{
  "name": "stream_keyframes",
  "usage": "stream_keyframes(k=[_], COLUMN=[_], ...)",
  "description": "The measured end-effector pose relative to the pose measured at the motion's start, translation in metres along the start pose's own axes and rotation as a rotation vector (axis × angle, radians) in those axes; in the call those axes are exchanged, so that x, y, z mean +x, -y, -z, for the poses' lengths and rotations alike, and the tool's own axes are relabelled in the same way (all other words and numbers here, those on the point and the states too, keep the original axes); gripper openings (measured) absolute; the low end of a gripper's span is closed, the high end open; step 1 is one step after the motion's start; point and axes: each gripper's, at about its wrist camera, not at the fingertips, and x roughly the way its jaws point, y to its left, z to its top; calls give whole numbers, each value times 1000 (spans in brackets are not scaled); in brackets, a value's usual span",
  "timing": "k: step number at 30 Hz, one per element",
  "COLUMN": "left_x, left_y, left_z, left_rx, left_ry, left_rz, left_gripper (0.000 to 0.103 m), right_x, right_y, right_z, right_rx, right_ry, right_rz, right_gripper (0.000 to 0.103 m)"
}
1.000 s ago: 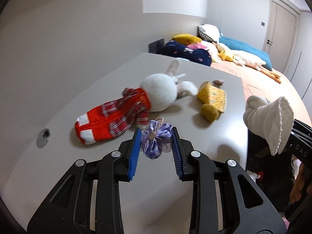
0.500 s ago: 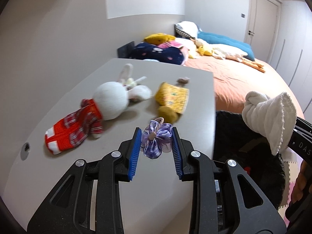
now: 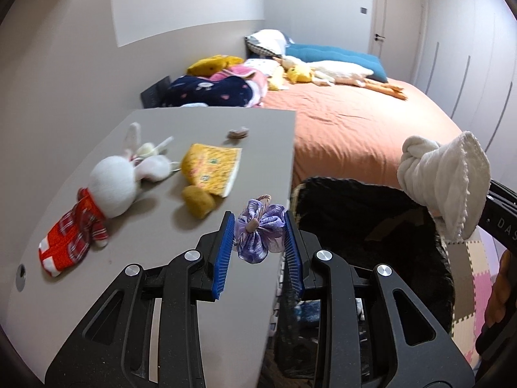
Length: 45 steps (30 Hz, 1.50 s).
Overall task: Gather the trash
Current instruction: 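Carry the flower and towel toward the trash bin, then open both tools over the trash bin to drop flower and towel, then move both tools back over the desk toward the sponge and snack bag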
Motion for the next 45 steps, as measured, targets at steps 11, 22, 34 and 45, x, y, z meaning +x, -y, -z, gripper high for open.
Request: stream_keyframes(k=[11, 22, 34, 45], left_x=[10, 24, 29, 33], left_y=[49, 88, 106, 67], left_z=[-7, 0, 23, 24], left_rx=[92, 158, 304, 183], left_ry=[-12, -78, -66, -91], left_rz=[76, 219, 156, 124], left_gripper=[30, 56, 97, 97], right_x=[-17, -30, -50, -39], right_y=[50, 80, 106, 90], right_z=[6, 12, 15, 13], right_rx=[76, 119, 244, 218], right_ry=[12, 6, 80, 62], right_rz=[87, 136, 175, 145], right_gripper=[33, 48, 73, 73])
